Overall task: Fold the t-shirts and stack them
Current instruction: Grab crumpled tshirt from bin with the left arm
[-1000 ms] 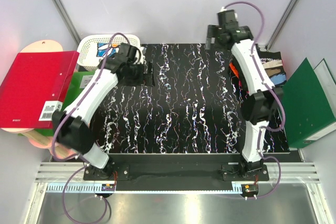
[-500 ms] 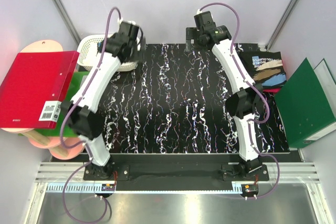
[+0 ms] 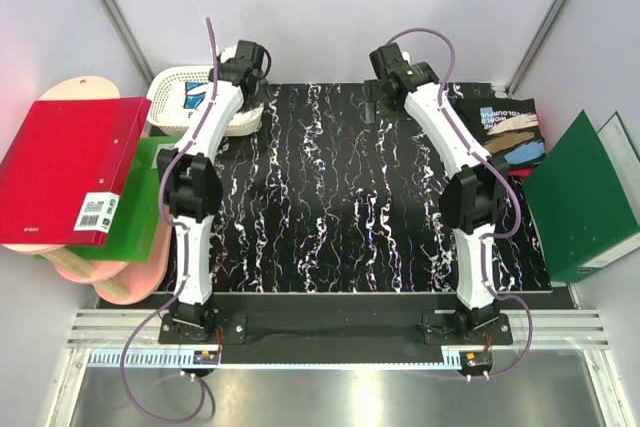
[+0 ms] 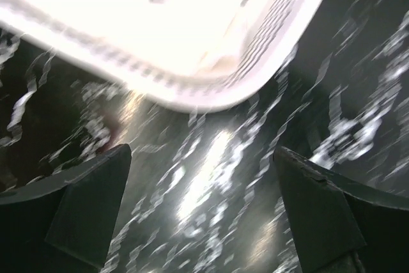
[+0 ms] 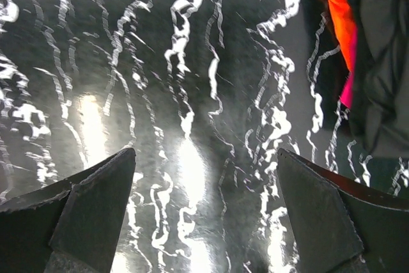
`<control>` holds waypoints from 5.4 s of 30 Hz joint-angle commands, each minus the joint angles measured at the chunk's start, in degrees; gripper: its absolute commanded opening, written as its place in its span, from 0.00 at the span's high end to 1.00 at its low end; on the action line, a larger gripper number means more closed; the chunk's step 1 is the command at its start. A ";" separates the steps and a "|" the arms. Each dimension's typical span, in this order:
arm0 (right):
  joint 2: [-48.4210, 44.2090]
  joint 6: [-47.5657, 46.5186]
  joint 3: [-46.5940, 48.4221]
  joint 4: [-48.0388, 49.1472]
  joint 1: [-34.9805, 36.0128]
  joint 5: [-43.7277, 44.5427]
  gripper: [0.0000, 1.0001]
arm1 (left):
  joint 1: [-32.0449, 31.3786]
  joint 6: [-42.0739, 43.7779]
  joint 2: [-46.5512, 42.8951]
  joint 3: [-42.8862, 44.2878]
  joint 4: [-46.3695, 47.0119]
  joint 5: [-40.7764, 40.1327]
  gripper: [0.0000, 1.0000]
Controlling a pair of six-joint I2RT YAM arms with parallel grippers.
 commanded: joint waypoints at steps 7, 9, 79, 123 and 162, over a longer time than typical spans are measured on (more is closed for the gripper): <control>-4.56 1.43 -7.21 1.39 -2.02 2.38 0.00 | 1.02 1.66 5.55 10.72 13.13 -6.12 0.01; -4.91 1.60 -8.26 1.65 -2.89 1.77 0.00 | 1.02 3.94 6.44 10.91 13.14 -10.15 0.01; -9.75 0.63 -20.04 3.76 -6.50 -0.26 0.00 | 5.94 11.16 21.84 13.91 -12.27 22.44 1.00; 9.59 7.23 11.51 8.69 -3.07 -35.24 0.12 | -3.90 15.12 -2.54 -6.06 -6.11 30.52 0.01; -11.07 1.60 -14.86 8.86 -5.62 -21.26 0.08 | 6.11 8.43 12.78 11.87 -6.03 8.12 1.00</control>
